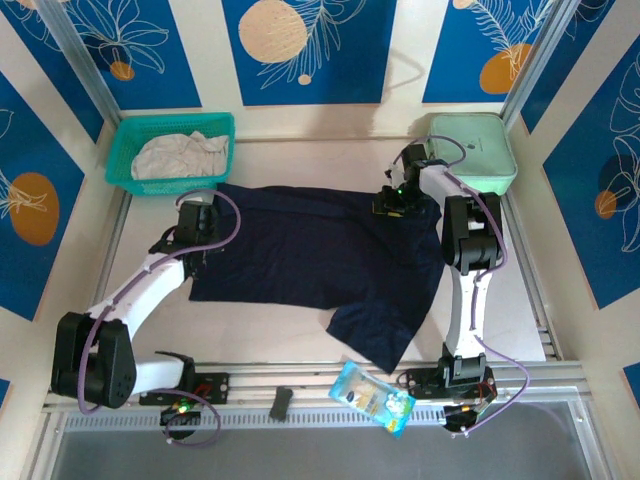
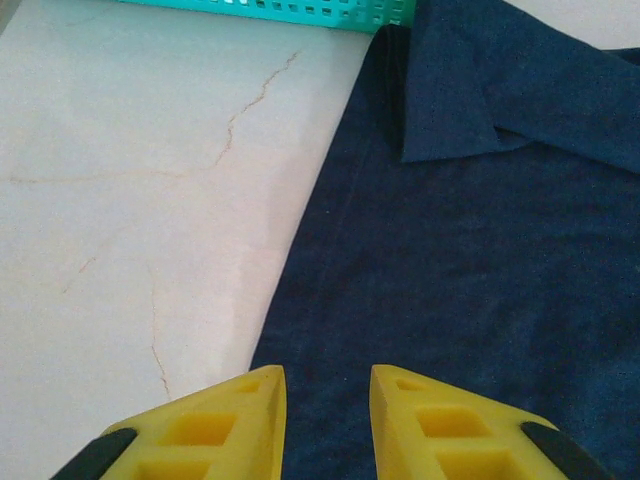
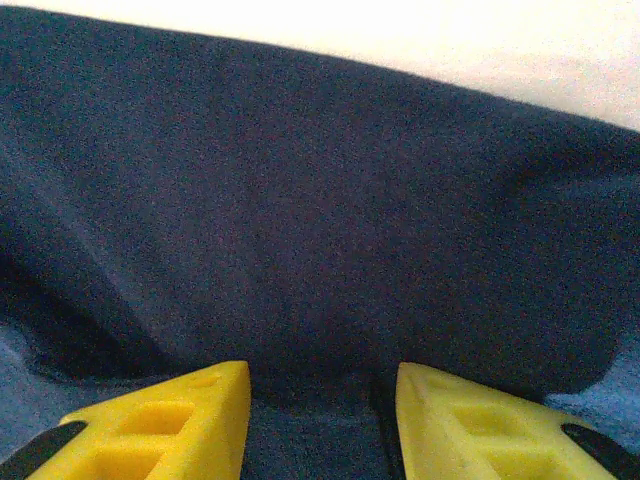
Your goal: Fold and stack the t-shirts
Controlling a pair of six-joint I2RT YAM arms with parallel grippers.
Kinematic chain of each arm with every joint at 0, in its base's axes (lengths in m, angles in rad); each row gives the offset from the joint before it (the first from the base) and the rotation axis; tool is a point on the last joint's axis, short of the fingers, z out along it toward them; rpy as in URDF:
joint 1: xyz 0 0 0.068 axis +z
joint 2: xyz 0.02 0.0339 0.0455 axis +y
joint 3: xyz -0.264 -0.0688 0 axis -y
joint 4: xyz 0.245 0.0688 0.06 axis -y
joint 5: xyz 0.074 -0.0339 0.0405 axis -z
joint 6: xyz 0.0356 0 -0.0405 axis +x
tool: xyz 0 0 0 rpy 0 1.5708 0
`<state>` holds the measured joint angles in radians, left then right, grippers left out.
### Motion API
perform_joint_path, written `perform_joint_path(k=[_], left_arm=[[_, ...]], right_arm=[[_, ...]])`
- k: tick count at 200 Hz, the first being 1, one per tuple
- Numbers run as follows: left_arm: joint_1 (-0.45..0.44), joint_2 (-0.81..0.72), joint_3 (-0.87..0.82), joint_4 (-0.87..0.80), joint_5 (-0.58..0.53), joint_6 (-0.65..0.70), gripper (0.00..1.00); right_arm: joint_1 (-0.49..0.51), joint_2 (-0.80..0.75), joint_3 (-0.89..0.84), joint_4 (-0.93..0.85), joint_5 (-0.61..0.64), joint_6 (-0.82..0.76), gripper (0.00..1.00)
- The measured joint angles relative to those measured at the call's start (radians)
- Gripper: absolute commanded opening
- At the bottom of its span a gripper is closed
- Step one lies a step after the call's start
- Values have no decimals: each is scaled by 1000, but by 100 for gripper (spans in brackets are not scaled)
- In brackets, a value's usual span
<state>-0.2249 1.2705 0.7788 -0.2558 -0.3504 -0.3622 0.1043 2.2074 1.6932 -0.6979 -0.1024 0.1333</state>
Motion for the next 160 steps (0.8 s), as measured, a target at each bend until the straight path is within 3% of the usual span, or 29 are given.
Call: perform_joint_path(k=[47,106,118,160], left_arm=[[0,1,0,0,3,0,28],[0,1,0,0,3,0,27],[0,1,0,0,4,0,27],[0,1,0,0,10,-4,27]], right_arm=[[0,9,22,-3,-13,2,24],[0,9,29,-12,-30,2,8],[0,9,28,-14,-34,2,0],[5,-26,-10,-14,-37,23,0]])
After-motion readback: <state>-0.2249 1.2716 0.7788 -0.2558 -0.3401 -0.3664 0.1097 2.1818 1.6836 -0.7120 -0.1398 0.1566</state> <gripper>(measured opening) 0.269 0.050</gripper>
